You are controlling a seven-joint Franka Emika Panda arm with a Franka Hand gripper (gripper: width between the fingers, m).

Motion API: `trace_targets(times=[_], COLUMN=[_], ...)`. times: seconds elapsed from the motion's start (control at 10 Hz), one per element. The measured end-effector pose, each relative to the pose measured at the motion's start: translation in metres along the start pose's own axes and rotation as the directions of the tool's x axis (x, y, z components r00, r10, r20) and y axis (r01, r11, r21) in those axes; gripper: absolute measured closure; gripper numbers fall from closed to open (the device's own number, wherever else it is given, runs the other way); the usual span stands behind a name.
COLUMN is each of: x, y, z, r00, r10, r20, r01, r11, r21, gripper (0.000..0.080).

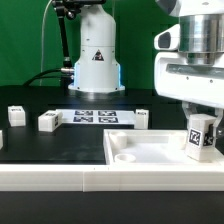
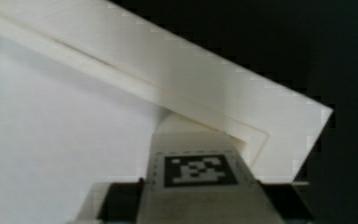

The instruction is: Assemble one leg

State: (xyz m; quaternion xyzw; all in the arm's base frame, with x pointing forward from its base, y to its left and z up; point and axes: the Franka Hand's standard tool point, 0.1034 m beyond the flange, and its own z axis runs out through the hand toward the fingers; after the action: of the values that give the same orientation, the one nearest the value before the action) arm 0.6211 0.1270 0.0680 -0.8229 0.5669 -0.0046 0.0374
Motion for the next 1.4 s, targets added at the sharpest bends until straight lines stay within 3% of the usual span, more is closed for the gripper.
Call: trace_targets(times=[0.3,0.4,0.5,0.6,0.7,1.0,1.2,1.4], x=[0.001,0.001,0.002,0.004,0.006,0.011,0.010,0.008], y=[-0.001,-0.001,0.000,0.001,0.001,0.002,0.003,0.002], z=[0.000,0.000,0.000,0.000,-0.001,-0.001,-0.001,-0.001], r00=[0.999,1.000,0.997,0.989,0.967,0.795,0.670,0.572], r10=[0.053,0.004,-0.077,-0.148,-0.253,-0.607,-0.743,-0.820], r20=[0.002,0.001,0.000,0.002,0.010,0.003,-0.003,-0.006], r01=[-0.053,-0.004,0.077,0.148,0.253,0.607,0.742,0.819], r11=[0.999,1.000,0.997,0.989,0.967,0.795,0.669,0.572], r21=[0.007,0.008,0.008,0.003,-0.005,-0.015,-0.040,-0.045], gripper=[0.0507,0.0430,0.0430,0.0228,0.0167,0.0153,0.0151,0.0151])
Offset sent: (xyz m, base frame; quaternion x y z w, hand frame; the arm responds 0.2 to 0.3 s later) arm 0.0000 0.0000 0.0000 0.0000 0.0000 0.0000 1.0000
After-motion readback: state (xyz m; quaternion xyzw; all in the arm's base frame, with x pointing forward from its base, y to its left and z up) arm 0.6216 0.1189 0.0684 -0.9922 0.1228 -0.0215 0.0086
